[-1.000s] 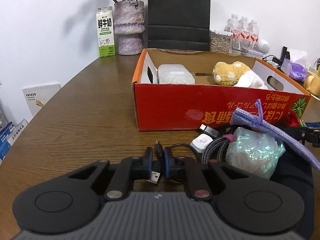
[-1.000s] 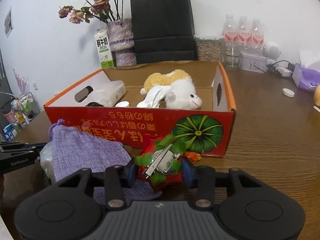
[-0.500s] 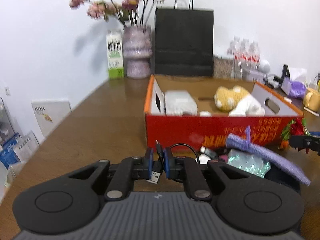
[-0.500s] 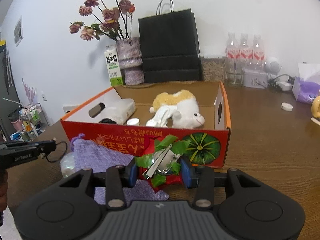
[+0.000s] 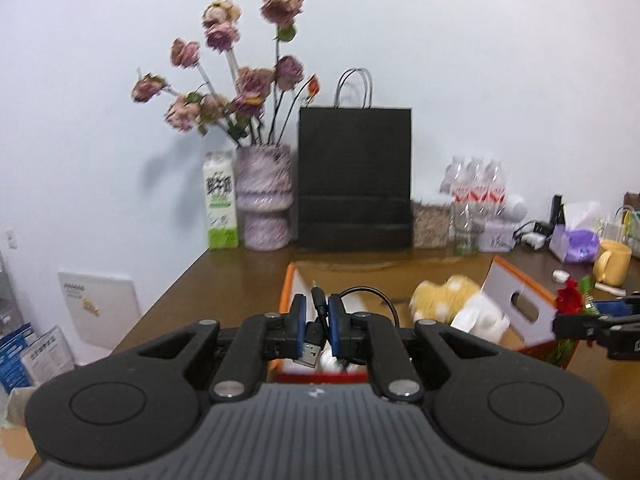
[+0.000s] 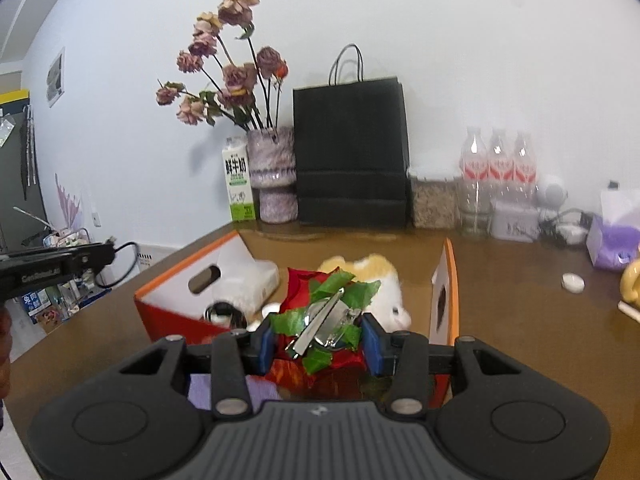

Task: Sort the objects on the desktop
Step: 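Carry the ornament and USB cable into the box and open both tools, then withdraw both open tools from the box toward the pouch and bag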

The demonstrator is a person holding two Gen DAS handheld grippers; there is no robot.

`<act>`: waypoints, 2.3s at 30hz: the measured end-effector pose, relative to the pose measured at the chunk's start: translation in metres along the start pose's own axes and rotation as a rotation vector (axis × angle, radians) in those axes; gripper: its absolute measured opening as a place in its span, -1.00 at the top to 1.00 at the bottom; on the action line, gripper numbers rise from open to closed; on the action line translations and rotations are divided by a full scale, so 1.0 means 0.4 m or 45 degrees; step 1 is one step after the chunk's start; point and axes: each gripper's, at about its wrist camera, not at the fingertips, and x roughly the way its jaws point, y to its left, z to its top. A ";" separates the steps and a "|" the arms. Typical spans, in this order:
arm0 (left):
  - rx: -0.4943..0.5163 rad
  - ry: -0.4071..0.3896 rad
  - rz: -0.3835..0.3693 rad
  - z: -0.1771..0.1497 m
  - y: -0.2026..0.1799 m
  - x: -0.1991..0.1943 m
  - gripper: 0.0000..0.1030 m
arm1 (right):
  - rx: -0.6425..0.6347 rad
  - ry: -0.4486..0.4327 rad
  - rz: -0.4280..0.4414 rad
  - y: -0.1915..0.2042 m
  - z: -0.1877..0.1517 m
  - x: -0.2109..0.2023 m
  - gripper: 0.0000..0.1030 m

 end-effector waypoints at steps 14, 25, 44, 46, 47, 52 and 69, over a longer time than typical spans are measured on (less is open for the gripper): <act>-0.044 0.042 -0.049 0.028 -0.072 0.205 0.76 | -0.028 -0.029 0.028 0.001 0.078 0.175 0.19; -0.008 0.168 -0.026 -0.044 -0.080 0.316 0.76 | 0.022 0.073 0.016 -0.046 0.038 0.283 0.19; 0.016 0.072 0.047 -0.062 -0.091 0.294 -1.00 | 0.016 -0.010 -0.049 -0.050 0.017 0.248 -1.00; 0.005 0.072 0.051 -0.062 -0.088 0.294 -1.00 | 0.011 -0.013 -0.048 -0.049 0.017 0.245 -1.00; -0.002 0.071 0.051 -0.061 -0.086 0.294 -1.00 | 0.010 -0.013 -0.048 -0.049 0.015 0.244 -1.00; 0.010 0.090 0.073 -0.067 -0.088 0.299 -1.00 | 0.007 0.000 -0.055 -0.048 0.013 0.249 -1.00; 0.010 0.035 0.092 -0.038 -0.089 0.243 -1.00 | -0.045 -0.067 -0.108 -0.030 0.034 0.200 -1.00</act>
